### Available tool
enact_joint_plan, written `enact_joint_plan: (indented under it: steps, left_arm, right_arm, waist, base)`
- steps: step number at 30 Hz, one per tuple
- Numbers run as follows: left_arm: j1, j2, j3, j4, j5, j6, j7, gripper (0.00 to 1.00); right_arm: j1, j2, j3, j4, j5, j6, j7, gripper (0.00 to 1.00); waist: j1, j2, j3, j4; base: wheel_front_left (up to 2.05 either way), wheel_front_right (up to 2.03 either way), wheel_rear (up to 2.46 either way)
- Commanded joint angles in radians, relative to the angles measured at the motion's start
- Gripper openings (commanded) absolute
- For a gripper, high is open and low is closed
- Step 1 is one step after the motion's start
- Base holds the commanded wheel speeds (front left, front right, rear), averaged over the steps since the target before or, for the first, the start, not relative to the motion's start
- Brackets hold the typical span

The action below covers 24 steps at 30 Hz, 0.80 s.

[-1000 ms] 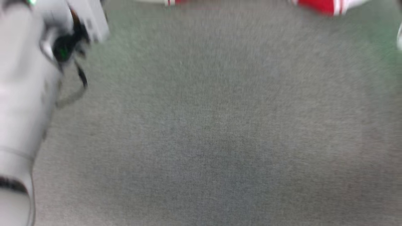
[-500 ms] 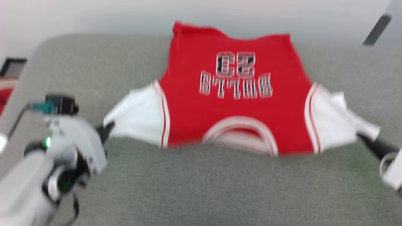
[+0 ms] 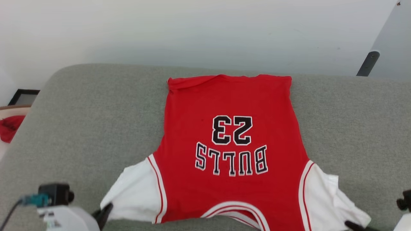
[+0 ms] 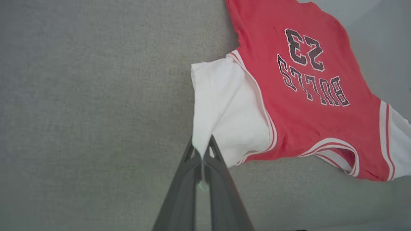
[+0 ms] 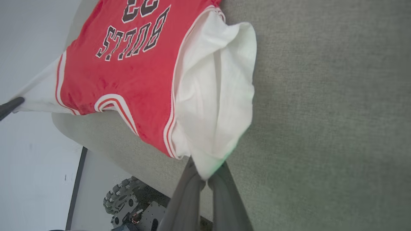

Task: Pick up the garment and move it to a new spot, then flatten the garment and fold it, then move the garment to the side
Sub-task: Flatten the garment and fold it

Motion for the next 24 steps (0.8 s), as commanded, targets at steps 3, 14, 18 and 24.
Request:
enact_joint_plan:
  steps: [3,14,18,24]
  left_arm:
    - [0.087,0.008,0.017,-0.046,-0.021,0.044,-0.045,0.0]
    - [0.185,0.0,0.033,-0.071,-0.031,0.055,-0.118,0.0]
    - [0.16,-0.017,0.025,-0.056,-0.016,0.039,-0.128,0.0]
    - [0.109,-0.055,0.004,-0.037,0.023,0.015,-0.143,0.0]
  right_arm:
    - [0.064,0.031,-0.044,-0.043,-0.038,0.0,0.035,0.0]
    - [0.114,0.089,-0.124,-0.095,-0.135,0.0,0.107,0.0]
    - [0.088,0.081,-0.139,-0.12,-0.187,0.0,0.128,0.91]
    - [0.025,0.066,-0.183,-0.21,-0.25,0.0,0.182,1.0]
  waist:
    - [0.0,-0.0001,0.005,-0.004]
    - [0.0,-0.0001,0.025,0.007]
    - [0.0,-0.0001,0.04,0.012]
    - [0.0,-0.0001,0.088,0.027]
  base:
    - [0.0,0.0,0.0]
    - [0.0,0.0,0.0]
    - [0.0,0.0,0.0]
    - [0.0,0.0,0.0]
